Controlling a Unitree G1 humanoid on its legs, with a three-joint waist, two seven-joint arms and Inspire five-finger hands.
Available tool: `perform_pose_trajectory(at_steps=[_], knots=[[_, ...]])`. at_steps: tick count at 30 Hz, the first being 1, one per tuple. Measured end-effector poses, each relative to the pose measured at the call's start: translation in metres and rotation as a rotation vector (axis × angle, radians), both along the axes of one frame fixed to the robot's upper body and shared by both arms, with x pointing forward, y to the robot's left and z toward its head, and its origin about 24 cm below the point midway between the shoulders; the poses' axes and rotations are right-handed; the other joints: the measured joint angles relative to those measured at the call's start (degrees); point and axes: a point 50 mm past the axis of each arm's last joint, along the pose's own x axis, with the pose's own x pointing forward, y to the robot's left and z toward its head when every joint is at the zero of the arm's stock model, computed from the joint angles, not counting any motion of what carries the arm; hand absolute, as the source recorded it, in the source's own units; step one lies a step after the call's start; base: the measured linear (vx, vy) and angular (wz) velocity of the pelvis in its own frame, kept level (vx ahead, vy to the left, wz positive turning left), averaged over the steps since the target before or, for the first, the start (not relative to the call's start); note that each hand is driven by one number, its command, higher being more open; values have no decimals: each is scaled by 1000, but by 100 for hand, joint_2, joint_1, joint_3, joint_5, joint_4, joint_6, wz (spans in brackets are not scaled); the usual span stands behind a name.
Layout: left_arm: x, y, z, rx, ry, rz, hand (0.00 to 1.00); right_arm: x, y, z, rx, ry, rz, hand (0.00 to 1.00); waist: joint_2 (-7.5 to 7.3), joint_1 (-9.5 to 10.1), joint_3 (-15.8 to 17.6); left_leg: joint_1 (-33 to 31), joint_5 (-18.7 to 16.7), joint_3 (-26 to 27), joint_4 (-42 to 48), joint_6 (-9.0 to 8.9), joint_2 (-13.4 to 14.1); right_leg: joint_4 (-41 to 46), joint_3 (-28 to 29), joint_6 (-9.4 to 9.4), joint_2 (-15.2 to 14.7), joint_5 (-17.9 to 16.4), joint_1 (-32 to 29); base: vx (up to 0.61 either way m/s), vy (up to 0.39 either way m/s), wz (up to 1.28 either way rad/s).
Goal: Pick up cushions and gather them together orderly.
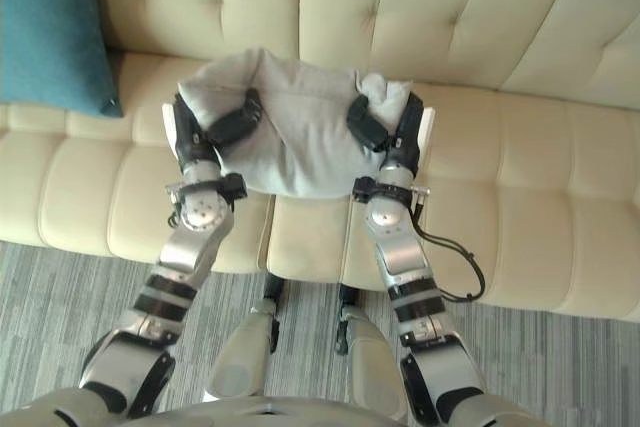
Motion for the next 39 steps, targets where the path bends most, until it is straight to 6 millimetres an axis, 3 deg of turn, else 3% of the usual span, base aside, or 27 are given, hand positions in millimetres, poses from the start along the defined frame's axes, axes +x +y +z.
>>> perform_pose_trajectory(at_steps=[1,2,6,12,15,23,29,33,39], knots=[[3,-1,3,2,-8,1,0,2,0,3,1,-11,-3,0,5,3,82,-18,3,-4,0,-4,4,0,1,-6,1,6,-19,-4,-8,-3],[10,-1,10,7,-25,6,100,6,1,11,3,-34,-8,100,5,3,210,-95,26,-8,1,-22,13,-13,2,-14,9,40,-95,0,0,0],[30,3,37,2,-89,56,100,18,5,38,16,-117,-20,100,13,3,527,-330,142,-7,-80,-54,52,-240,15,-42,59,245,-274,-3,-6,-4],[57,20,73,95,-149,112,100,40,-2,73,29,-191,-69,100,11,-4,631,-478,313,-6,-313,-40,67,-871,40,-35,121,636,-258,7,3,-3],[71,29,104,161,-200,115,100,55,-6,106,10,-252,-81,100,2,-19,800,-539,429,21,-455,-27,46,-1300,76,-23,111,930,-203,-15,7,-4],[83,69,143,247,-216,164,100,77,-36,160,-16,-312,-114,100,-35,-146,972,-510,551,95,-636,-20,36,-1596,167,-6,109,1157,-160,-13,1,-4],[84,84,148,138,-210,206,100,83,-50,166,70,-285,-111,100,-42,-235,1008,-438,552,84,-635,-18,34,-1596,195,-4,112,1164,-93,7,12,-2],[82,96,151,-55,-235,194,100,85,-59,163,248,-263,-95,100,-45,-257,1085,-386,553,75,-633,-17,34,-1597,209,-14,115,1180,-43,0,0,0],[74,124,157,-293,-308,190,100,83,-86,159,375,-262,-151,100,-42,-254,1108,-354,555,86,-633,-15,33,-1599,243,-22,117,1207,-33,5,13,-2]])
